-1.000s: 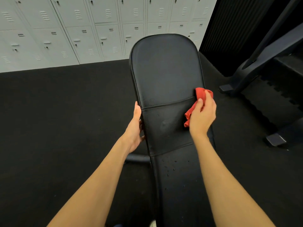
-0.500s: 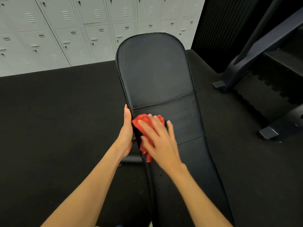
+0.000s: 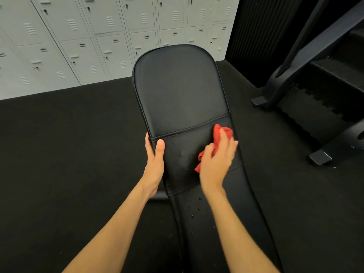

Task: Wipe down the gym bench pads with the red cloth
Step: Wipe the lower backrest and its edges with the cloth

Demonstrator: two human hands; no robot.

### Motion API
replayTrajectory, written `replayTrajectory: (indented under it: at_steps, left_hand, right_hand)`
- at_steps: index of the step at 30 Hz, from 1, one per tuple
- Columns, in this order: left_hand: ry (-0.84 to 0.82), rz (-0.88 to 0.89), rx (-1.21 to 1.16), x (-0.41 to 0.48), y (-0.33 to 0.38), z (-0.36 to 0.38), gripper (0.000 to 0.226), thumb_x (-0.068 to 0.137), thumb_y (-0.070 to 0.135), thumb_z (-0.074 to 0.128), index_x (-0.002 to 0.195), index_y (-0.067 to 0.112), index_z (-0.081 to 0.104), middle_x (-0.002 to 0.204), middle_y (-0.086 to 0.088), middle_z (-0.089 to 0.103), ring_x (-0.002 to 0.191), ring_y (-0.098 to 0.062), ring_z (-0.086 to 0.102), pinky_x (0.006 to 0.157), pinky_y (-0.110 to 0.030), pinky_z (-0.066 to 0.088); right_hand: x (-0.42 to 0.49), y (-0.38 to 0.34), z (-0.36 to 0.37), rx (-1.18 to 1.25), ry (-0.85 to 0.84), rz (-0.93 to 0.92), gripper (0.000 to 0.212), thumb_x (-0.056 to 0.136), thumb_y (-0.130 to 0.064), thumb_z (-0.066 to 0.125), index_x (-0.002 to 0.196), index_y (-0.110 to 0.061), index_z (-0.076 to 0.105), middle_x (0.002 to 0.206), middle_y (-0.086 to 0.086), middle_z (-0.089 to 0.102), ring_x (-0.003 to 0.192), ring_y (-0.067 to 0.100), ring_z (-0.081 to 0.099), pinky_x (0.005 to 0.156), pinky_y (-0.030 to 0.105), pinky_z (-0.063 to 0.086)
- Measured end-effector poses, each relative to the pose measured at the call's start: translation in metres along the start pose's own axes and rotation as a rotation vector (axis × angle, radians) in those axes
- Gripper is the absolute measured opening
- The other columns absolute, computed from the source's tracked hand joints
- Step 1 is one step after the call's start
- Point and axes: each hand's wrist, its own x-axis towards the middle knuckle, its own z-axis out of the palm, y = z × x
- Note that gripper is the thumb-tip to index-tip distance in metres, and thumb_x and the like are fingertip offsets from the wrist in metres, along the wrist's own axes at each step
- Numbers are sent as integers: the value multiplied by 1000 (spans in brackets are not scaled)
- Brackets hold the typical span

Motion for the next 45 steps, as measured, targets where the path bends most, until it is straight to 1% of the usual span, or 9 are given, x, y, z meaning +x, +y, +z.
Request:
replayTrajectory:
  at_steps: [6,12,15,18,22,30,37,42,45]
  left_hand:
    - [-13,-18,40,-2,1,-2,87,78,82,41,147,62,-9,163,5,25,145,-17,33,121,-50,25]
    - [-6,-23,214,-2,6,-7,85,85,77,34,152,51,-12,164,2,22,149,-22,26,121,-40,18]
    - [112,56,347,-4,8,-4,81,97,61,40,158,37,-7,159,-5,17,142,-26,31,118,-39,20]
    - [286,196,401,-11,12,2,89,98,51,53,159,28,-8,156,-11,9,134,-34,36,118,-46,26]
    - [282,133,240,-11,7,15,99,93,56,60,159,29,-8,166,-5,9,149,-23,23,121,-42,23]
    - [312,119,207,-3,-8,18,91,90,62,59,159,20,17,159,0,35,146,-19,32,121,-42,26]
    - [292,139,239,1,-12,14,90,92,59,58,159,19,14,158,1,36,145,-17,34,120,-35,27]
    - [259,138,240,3,-12,10,88,93,57,58,159,20,14,157,1,39,143,-17,37,114,-27,28]
    - [228,140,225,2,-11,11,90,93,56,59,160,20,11,157,2,37,142,-13,35,109,-24,27]
  right_hand:
    - [-85,-2,10,-39,-399,-336,54,94,-10,48,146,-21,39,158,7,23,149,25,2,118,52,13]
    - [-82,29,-28,7,-512,-550,50,84,0,47,130,-14,59,144,7,45,141,22,30,114,41,30]
    - [-52,39,-48,97,-250,-217,47,81,-4,47,117,-27,65,134,-7,50,100,17,66,82,38,55]
    - [-6,53,-59,190,48,170,40,88,-12,45,119,-32,61,121,-11,47,50,24,65,39,37,52]
    - [22,77,-58,28,74,359,35,100,-24,43,133,-23,54,135,5,48,117,24,54,95,25,38]
    - [-72,55,-31,-79,-25,111,42,99,-11,48,141,-13,46,154,10,30,143,21,22,115,37,24]
    - [-86,78,-49,-72,-349,-312,50,93,4,47,139,-15,48,150,11,36,144,28,24,114,54,26]
    - [-20,94,-63,-149,-123,-134,36,98,-1,46,130,-12,57,145,15,43,138,29,36,113,43,30]
    - [2,86,-61,-56,39,-26,29,100,-6,41,112,-21,62,118,12,59,94,7,65,78,20,51]
